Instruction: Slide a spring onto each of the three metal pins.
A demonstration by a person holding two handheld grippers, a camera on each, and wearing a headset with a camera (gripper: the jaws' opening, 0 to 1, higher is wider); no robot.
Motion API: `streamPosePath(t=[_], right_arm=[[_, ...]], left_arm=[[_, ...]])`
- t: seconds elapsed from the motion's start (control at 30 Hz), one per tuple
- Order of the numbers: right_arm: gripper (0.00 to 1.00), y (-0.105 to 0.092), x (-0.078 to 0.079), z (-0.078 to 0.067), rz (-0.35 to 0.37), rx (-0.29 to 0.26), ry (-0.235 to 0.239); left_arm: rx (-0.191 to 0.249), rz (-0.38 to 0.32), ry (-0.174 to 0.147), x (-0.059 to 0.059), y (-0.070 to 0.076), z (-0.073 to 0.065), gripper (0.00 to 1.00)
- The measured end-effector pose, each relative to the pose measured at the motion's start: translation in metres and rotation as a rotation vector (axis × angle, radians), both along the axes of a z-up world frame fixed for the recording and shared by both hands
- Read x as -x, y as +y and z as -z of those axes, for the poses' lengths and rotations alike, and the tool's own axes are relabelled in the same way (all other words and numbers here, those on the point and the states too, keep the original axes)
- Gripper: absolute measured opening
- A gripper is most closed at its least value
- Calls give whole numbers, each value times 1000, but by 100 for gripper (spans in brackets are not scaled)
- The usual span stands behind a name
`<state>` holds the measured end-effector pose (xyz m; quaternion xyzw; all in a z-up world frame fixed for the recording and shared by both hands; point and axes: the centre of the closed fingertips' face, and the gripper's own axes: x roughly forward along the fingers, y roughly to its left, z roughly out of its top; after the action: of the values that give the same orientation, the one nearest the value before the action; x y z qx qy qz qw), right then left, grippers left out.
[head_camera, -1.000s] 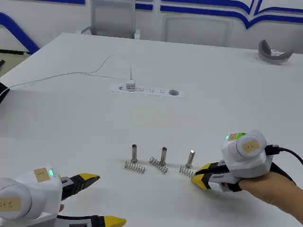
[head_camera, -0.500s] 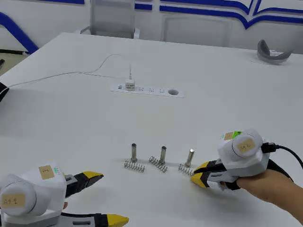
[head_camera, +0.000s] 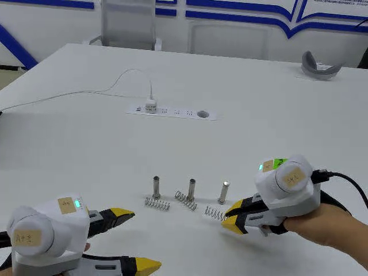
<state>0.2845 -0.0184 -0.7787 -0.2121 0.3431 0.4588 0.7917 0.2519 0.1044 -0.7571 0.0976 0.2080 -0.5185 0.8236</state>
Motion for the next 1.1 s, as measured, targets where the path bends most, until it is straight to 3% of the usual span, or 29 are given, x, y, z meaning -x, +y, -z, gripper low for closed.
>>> streamPosePath(t=[0.53,1.1], right_arm=[[11,32,27,-11,-151,9,24],[11,56,43,-21,-272,28,37]], left_arm=[[-13,77,-19,-2,-21,-3,57],[-21,163,-48,7,-40,-6,45]])
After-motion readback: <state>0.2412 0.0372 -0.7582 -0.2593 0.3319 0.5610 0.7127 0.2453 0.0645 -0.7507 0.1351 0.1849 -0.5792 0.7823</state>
